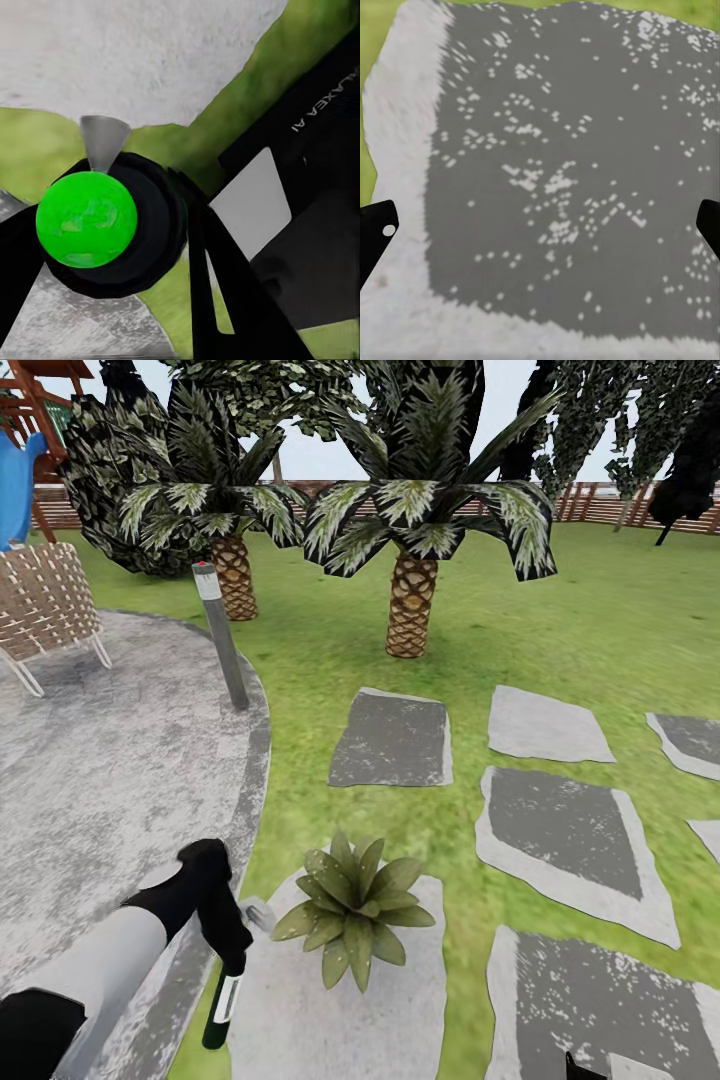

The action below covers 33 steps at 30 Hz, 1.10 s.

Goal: Pick up the pesticide atomizer in the garden and spray insectifuge to fully cover both potted plants in the garden.

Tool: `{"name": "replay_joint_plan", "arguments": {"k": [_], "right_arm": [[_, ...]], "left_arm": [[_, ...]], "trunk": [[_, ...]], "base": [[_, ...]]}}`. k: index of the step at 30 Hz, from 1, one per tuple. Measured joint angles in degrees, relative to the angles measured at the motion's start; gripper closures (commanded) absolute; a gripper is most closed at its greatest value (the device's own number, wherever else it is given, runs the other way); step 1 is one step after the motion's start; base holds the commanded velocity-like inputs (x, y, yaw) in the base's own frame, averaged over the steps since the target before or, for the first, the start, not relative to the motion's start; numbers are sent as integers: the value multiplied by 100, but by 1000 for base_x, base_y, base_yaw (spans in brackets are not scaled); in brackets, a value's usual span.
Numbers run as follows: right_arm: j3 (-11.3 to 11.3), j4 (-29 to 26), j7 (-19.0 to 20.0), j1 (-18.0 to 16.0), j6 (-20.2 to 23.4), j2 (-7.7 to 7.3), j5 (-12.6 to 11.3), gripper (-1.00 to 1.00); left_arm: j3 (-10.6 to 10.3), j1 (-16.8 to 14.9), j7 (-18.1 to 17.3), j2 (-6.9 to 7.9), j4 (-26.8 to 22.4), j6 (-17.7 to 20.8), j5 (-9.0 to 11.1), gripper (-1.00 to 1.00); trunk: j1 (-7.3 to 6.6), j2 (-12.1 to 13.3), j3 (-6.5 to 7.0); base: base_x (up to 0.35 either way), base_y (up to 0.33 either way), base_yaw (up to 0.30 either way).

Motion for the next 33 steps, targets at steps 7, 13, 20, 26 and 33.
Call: {"name": "replay_joint_plan", "arguments": {"k": [7,13,20,26,33], "right_arm": [[0,0,0,0,0,-3,0,-100],[-1,0,-6,0,0,-3,2,-100],[-10,-8,-8,0,0,-9,1,-100],[-10,-11,-4,0,0,-13,4,-100],[2,-3,0,1,0,-151,17,-100]], "left_arm": [[-232,-388,-69,27,92,0,-376,100],[-462,-364,-67,82,101,8,-639,100],[-419,-348,-66,57,92,53,-606,100],[-394,-354,-67,12,92,77,-604,100],[-395,-334,-67,0,85,88,-616,100]], "trunk": [[0,0,0],[0,0,0],[0,0,0],[0,0,0],[1,0,0]], "base": [[0,0,0],[0,0,77],[0,-18,260],[0,-245,169],[-78,-272,6]]}}
